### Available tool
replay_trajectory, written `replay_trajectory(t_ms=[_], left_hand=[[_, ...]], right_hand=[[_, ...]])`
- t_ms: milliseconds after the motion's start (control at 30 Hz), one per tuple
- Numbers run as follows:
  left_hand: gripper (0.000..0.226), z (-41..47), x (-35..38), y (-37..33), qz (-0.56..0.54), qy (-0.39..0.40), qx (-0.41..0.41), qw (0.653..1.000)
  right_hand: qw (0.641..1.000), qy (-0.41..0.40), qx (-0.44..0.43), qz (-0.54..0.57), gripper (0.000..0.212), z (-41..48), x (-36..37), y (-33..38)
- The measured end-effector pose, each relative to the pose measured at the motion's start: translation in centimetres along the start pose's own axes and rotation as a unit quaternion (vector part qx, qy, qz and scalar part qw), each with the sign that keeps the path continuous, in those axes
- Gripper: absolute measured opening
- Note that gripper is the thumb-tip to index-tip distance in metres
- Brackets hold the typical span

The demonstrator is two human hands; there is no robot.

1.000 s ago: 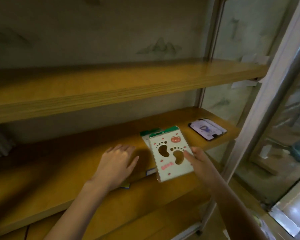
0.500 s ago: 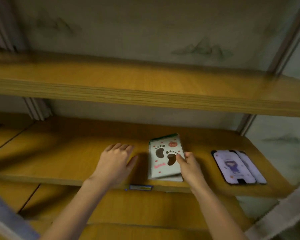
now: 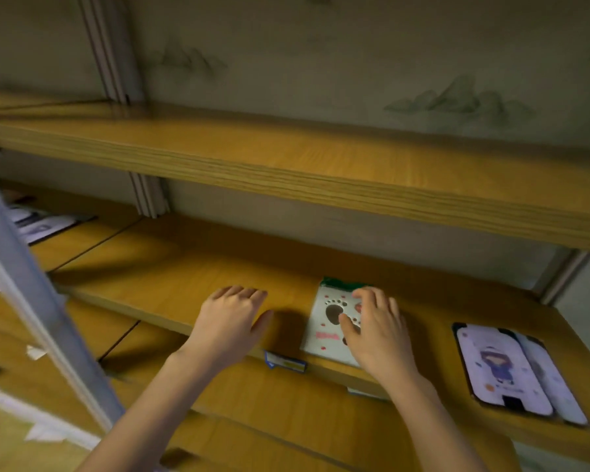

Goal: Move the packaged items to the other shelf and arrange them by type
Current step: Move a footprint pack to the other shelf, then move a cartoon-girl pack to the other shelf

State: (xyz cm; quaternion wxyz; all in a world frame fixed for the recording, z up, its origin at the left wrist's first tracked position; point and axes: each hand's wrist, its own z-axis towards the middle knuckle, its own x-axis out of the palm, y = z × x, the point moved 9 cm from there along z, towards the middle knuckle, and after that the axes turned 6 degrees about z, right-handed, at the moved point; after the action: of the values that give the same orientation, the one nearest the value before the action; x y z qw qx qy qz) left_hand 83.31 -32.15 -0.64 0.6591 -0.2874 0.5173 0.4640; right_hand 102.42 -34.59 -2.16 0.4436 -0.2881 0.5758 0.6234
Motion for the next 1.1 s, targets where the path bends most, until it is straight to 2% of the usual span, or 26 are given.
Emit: replay_trajectory(t_ms=[167,367,533,733,1000,1100], left_hand=[[0.043,-2.8,-0.4,3.2,-0.004,0.011,-0.053,0.999],[0.036,-8.2,-2.0,9.5,0.052,0.003,-0.148,0.988],[0.029,-13.2,-3.1,15.2,0.069,0.013,-0.224,0.972],[0.036,-18.6,-4.2,22.3,0.062,0.018,-0.282,0.957],[0.043,-25.4,-5.9,34.2,0.084,0.016,-0.302,0.949],[0.036,-27.8,-6.1,38.4,0.081,0.021,-0.304,0.949]], right_hand=[[0.988,0.081,-0.130,-0.004,0.031,0.2,1.1,6.7],[0.954,0.144,-0.262,0.013,0.030,-1.1,4.3,16.1],[0.927,0.177,-0.330,0.027,0.031,-2.9,7.0,23.1],[0.904,0.192,-0.379,0.037,0.030,-5.1,11.2,32.1],[0.902,0.184,-0.388,0.044,0.031,-7.6,17.5,44.8],[0.905,0.182,-0.382,0.054,0.031,-8.3,19.9,49.0]])
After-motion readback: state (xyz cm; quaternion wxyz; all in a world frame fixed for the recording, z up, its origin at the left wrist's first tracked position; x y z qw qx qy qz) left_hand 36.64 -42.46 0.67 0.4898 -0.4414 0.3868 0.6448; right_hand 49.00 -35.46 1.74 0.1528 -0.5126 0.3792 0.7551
